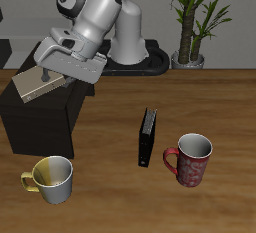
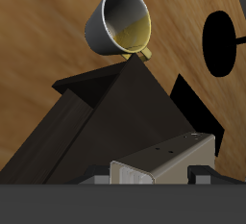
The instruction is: Place the yellow book flat on top of the shelf
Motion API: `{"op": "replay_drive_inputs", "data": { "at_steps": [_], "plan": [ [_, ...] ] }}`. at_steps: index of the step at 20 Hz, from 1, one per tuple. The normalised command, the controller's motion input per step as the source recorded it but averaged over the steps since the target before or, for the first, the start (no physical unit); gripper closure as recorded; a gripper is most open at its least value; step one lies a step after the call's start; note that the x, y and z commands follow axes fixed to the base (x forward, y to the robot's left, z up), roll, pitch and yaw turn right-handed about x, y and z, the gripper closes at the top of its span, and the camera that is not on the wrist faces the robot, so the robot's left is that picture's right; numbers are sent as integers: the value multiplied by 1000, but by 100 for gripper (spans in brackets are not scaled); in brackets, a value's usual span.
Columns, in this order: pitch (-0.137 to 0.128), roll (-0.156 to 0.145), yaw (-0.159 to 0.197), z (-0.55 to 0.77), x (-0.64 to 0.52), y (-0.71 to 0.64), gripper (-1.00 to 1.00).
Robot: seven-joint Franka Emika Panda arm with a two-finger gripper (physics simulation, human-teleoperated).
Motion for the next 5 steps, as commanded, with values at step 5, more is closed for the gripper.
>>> {"op": "replay_drive_inputs", "data": {
  "at_steps": [5],
  "plan": [
    [10,116,-67,194,-133,552,-100]
  ]
}}
